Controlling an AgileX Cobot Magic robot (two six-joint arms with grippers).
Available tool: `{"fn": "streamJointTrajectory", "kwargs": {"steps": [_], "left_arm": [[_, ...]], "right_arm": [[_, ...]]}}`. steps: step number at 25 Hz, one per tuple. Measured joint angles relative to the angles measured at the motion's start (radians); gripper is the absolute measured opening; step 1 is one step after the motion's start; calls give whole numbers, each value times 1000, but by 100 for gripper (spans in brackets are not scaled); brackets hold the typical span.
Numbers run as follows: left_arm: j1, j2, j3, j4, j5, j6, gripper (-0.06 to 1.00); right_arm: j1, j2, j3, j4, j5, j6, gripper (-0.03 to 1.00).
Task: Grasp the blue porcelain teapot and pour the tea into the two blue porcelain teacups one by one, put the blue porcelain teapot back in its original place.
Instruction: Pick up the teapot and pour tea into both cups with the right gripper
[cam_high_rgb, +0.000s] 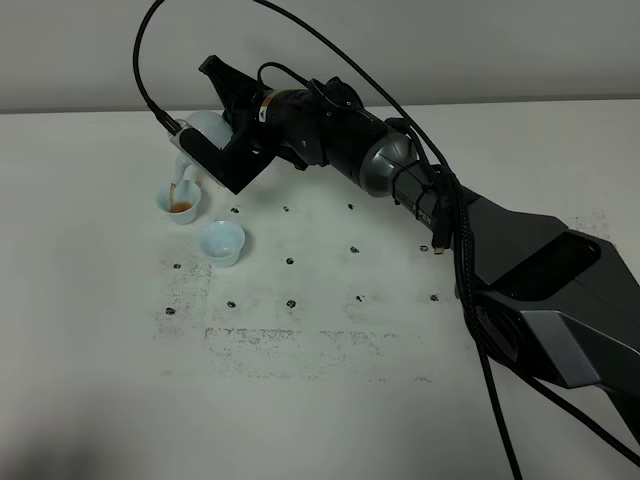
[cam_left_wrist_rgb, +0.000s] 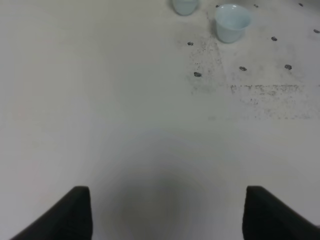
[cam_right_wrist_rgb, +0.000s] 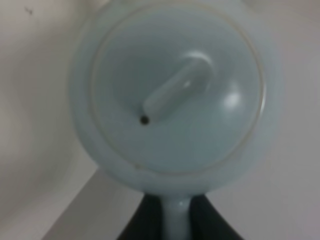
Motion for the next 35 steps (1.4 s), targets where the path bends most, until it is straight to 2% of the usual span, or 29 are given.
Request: {"fn": "streamJointTrajectory", "kwargs": {"steps": [20,35], "left_arm": [[0,0,0,0,0,0,61],[0,0,0,0,0,0,61]], "right_arm": [[0,0,0,-19,-26,-3,5],[3,0,0,-73,-26,-3,5]]}}
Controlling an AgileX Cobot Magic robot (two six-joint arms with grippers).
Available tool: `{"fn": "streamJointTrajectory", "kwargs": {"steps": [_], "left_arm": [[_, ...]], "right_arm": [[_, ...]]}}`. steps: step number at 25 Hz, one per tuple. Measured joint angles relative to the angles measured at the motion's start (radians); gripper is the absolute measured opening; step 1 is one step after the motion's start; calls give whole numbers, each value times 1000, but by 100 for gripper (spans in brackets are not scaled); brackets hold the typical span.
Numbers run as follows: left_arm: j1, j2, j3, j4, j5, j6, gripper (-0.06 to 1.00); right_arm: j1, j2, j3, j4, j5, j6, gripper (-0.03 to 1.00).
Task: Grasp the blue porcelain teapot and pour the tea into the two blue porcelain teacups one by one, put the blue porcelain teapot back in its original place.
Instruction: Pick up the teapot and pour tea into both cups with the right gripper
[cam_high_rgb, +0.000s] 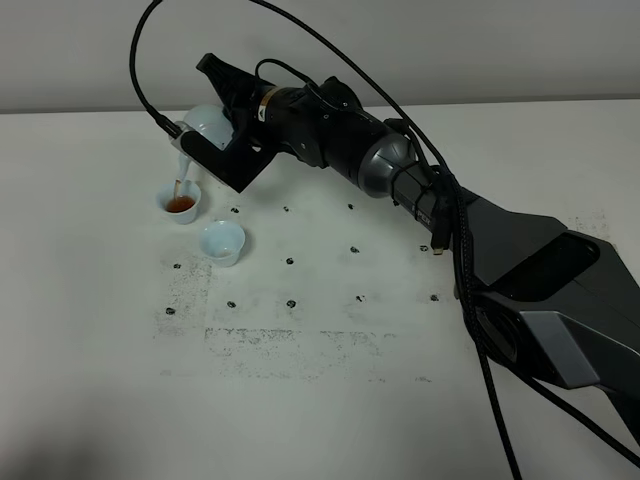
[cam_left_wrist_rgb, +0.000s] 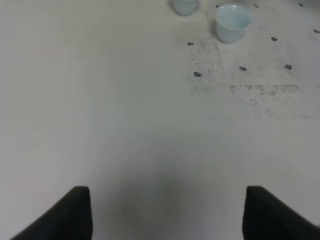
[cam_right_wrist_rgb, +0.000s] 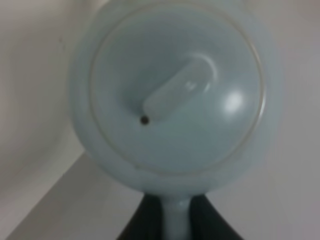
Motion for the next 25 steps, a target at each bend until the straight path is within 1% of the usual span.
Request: {"fn": "streamJointTrajectory", "kwargs": {"steps": [25], "left_arm": [[0,0,0,0,0,0,61]], "right_arm": [[0,0,0,-29,-7,0,5]]}}
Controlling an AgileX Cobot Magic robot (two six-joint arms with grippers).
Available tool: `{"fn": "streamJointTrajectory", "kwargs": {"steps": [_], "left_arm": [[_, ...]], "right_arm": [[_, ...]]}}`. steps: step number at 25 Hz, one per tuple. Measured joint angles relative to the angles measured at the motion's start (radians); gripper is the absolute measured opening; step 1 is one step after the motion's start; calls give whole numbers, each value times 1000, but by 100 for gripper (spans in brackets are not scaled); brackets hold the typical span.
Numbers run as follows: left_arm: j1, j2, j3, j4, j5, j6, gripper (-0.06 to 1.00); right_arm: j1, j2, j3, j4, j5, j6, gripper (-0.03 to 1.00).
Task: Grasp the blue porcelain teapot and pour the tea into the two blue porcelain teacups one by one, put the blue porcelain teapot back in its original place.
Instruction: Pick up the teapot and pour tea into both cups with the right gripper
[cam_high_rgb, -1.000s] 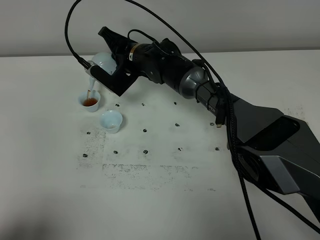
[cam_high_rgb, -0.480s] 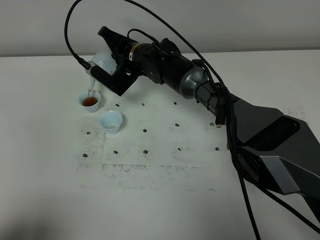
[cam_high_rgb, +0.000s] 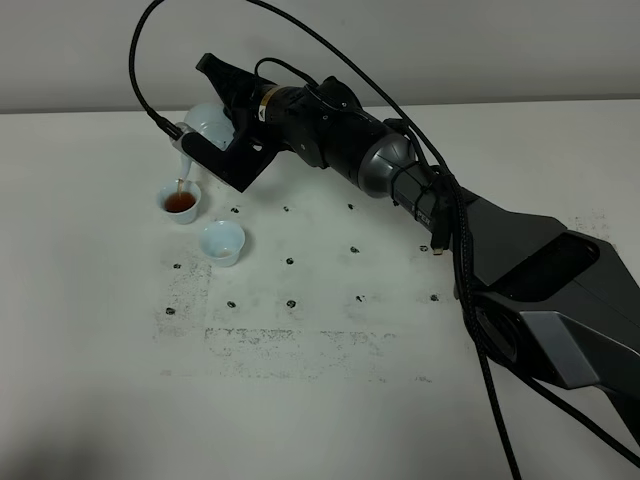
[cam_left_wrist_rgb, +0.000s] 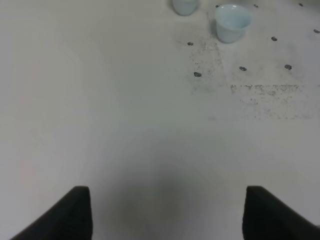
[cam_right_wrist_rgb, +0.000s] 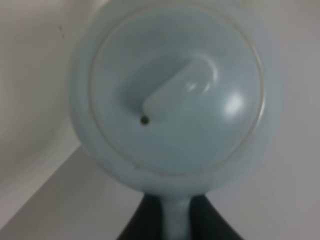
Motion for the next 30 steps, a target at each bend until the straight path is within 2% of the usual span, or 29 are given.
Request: {"fn": "streamJointTrajectory", "kwargs": {"steps": [30], "left_arm": [[0,0,0,0,0,0,61]], "right_arm": [[0,0,0,0,-1,0,5]]}}
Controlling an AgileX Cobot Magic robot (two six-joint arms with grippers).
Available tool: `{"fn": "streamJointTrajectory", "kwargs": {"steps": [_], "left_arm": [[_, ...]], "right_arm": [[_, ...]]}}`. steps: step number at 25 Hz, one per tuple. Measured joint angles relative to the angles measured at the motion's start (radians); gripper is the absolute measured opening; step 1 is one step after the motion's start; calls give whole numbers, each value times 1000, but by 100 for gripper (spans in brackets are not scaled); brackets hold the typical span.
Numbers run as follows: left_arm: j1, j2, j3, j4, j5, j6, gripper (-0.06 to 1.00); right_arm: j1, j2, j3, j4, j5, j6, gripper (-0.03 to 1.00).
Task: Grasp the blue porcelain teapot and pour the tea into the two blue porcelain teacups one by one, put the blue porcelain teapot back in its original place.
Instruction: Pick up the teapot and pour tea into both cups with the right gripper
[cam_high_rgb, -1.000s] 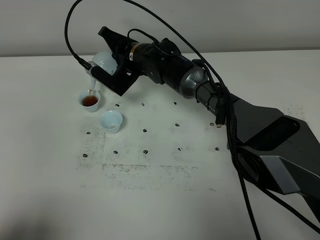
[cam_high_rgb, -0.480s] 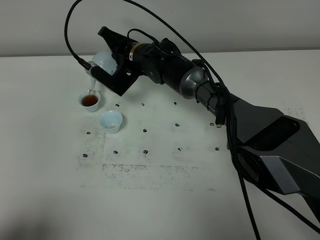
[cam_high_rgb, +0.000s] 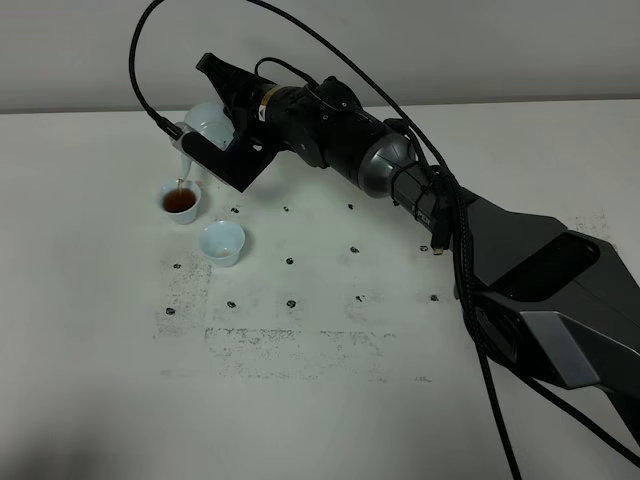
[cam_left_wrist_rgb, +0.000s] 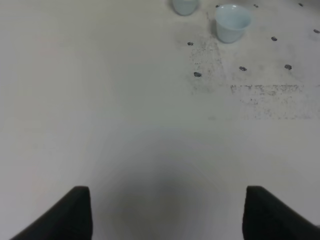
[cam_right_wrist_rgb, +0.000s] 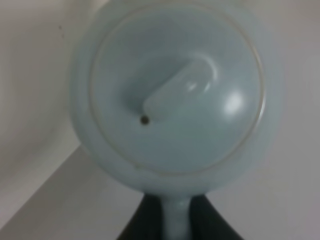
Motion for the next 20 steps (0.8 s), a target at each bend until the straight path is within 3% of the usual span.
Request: {"fn": "streamJointTrajectory", "kwargs": {"steps": [13,20], "left_arm": [[0,0,0,0,0,0,61],[0,0,0,0,0,0,61]], "right_arm": [[0,0,0,-1,-6,3,5],[1,0,0,-5,33,105,5]]}}
